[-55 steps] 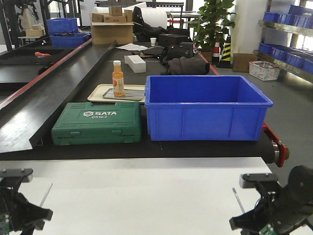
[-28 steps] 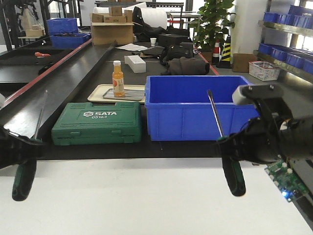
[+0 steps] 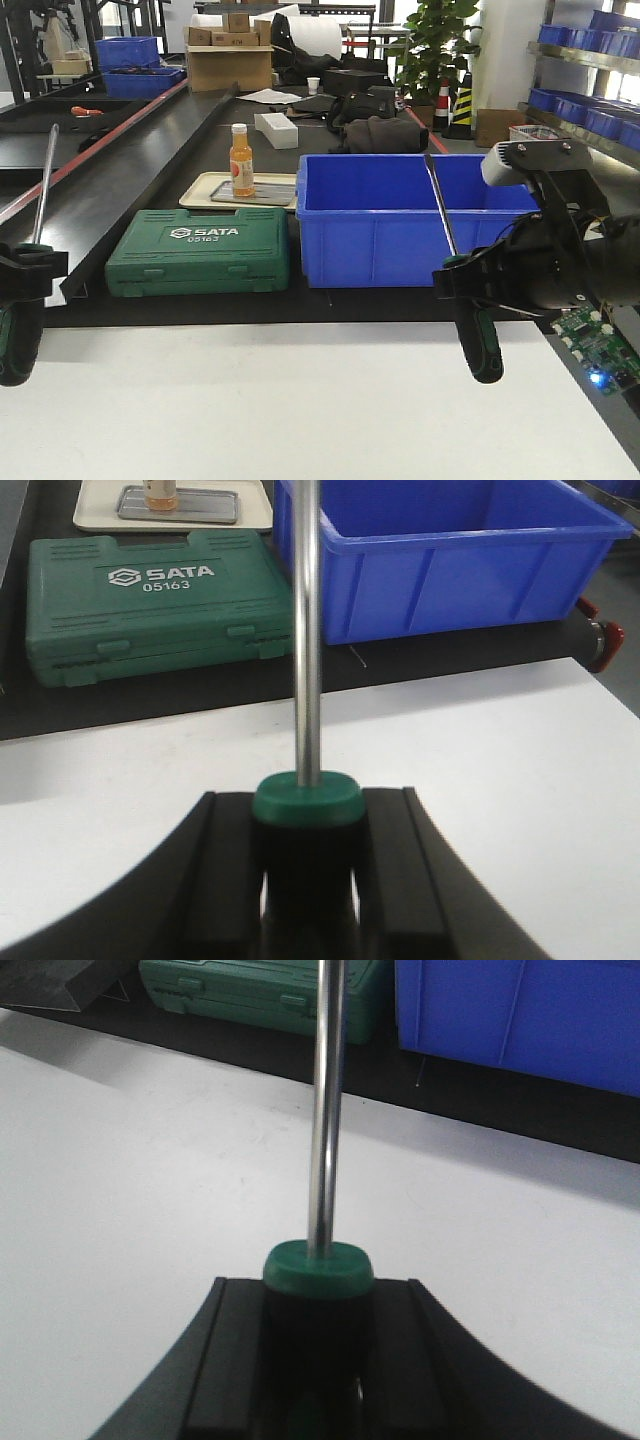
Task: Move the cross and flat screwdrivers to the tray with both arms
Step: 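Lift both held screwdrivers upright off the table, then drive the base away from the table holding both screwdrivers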
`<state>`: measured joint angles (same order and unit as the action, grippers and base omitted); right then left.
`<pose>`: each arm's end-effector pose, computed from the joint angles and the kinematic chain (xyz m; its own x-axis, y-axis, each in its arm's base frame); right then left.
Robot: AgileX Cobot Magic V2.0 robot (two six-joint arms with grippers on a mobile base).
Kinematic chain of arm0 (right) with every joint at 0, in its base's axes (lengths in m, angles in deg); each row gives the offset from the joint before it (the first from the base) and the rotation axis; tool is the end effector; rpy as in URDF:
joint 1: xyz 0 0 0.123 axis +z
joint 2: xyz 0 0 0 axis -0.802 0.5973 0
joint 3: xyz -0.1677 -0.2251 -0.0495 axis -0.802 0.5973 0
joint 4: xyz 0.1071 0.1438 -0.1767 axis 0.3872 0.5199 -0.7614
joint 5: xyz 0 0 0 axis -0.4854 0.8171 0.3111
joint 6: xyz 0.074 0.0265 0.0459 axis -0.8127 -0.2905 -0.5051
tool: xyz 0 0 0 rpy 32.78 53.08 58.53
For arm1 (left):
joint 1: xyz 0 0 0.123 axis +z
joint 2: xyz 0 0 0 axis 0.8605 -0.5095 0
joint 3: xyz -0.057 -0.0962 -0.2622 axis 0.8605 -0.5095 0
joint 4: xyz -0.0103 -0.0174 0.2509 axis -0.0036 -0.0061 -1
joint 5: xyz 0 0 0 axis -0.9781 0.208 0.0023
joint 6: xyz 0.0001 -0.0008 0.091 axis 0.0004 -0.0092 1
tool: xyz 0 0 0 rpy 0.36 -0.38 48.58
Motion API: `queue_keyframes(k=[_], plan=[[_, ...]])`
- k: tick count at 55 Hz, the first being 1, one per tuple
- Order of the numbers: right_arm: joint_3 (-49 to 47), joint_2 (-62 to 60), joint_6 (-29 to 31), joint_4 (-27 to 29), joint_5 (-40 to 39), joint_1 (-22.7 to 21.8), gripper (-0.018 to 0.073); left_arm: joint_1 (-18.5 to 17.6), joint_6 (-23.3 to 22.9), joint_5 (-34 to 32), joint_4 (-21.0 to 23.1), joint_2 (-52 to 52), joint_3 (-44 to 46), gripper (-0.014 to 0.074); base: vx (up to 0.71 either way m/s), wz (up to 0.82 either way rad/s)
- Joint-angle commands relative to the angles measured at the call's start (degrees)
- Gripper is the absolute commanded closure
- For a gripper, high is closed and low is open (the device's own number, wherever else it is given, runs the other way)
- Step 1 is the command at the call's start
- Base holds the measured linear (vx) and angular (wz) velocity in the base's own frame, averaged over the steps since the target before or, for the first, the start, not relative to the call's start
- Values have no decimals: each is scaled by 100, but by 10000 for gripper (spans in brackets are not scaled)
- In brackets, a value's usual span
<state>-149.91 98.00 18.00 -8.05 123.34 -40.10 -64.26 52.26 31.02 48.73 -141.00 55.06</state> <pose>0.3006 0.0910 0.3904 -0.5391 -0.1348 -0.8314 -0.4031 0.9080 0.1141 0.2489 -0.0443 0.4006 -0.4092 -0.0291 -0.9120 0.2869 0.9447 -0.1589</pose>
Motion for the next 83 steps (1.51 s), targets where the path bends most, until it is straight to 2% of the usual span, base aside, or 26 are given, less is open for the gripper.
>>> queue_keyframes(k=[1, 55, 83], plan=[[-207, -188, 14, 72, -424, -15, 567, -30, 0, -414, 174, 156, 165, 596, 0, 0], [-207, -188, 9, 72, -408, -15, 567, -30, 0, -414, 174, 156, 165, 596, -3, 0], [-207, -188, 14, 72, -407, -15, 567, -30, 0, -414, 174, 156, 165, 596, -20, -24]])
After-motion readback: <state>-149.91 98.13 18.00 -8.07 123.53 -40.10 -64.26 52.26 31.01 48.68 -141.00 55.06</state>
